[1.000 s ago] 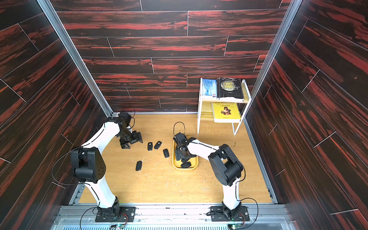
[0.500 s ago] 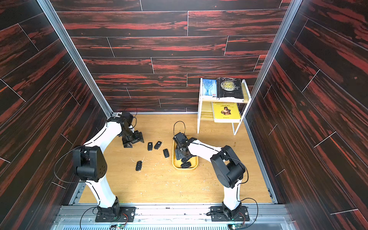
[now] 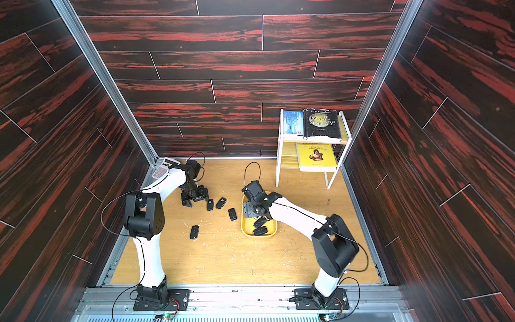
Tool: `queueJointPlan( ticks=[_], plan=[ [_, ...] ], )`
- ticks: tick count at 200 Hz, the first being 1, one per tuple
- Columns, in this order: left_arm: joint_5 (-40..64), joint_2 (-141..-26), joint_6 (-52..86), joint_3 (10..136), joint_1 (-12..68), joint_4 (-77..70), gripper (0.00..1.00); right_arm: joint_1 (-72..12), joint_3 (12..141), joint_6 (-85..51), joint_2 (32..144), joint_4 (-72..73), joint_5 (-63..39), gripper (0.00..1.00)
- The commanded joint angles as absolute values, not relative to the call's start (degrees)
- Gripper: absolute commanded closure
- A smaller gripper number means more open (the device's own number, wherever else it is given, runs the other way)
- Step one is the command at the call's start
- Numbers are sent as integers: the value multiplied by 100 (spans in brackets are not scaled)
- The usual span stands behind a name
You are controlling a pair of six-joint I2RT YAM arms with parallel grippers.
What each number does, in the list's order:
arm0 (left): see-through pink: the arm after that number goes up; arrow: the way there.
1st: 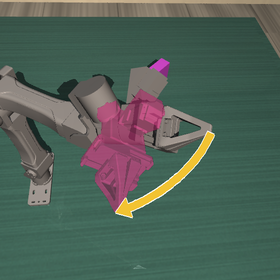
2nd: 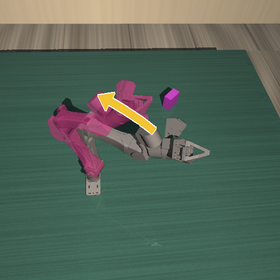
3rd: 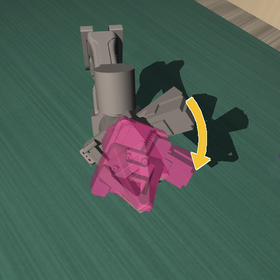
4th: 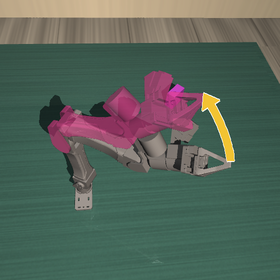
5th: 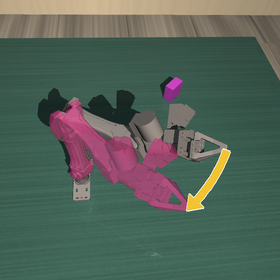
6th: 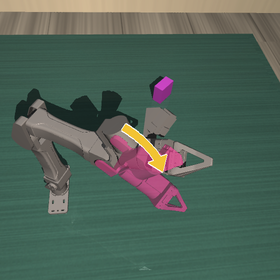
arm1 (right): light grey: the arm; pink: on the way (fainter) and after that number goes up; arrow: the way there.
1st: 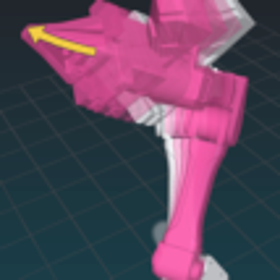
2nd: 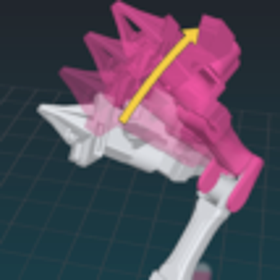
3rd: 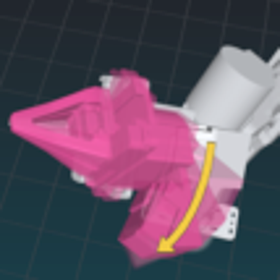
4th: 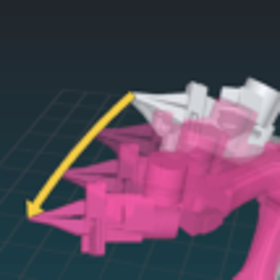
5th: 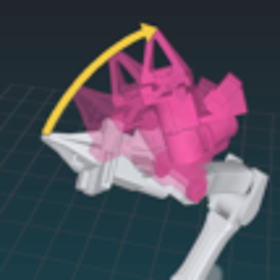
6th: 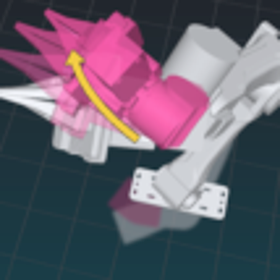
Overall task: Place the car key into the storage box
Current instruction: Place the car key in the storage box, then pick up the car key from the center of the board.
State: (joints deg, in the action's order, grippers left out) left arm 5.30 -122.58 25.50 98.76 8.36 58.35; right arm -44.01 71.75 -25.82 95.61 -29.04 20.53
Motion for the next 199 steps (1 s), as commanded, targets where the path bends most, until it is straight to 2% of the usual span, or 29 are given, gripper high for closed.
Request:
queueJointPlan(
  ticks=[1, 130, 176, 199],
  plan=[
    [424, -12311, 2484, 10033, 904, 5789, 17, -4430, 6980, -2601, 9131, -2611, 2110, 13],
    [-160, -12956, 2355, 10617, 1311, 5865, 19, -4435, 6816, -2522, 8794, -2695, 1973, 12],
    [-168, -13115, 2337, 10661, 1323, 5899, 33, -4430, 6785, -2516, 8712, -2735, 2030, 12],
    [-132, -13092, 2338, 10590, 1328, 5888, 36, -4430, 6785, -2520, 8728, -2734, 2022, 12]
  ],
)
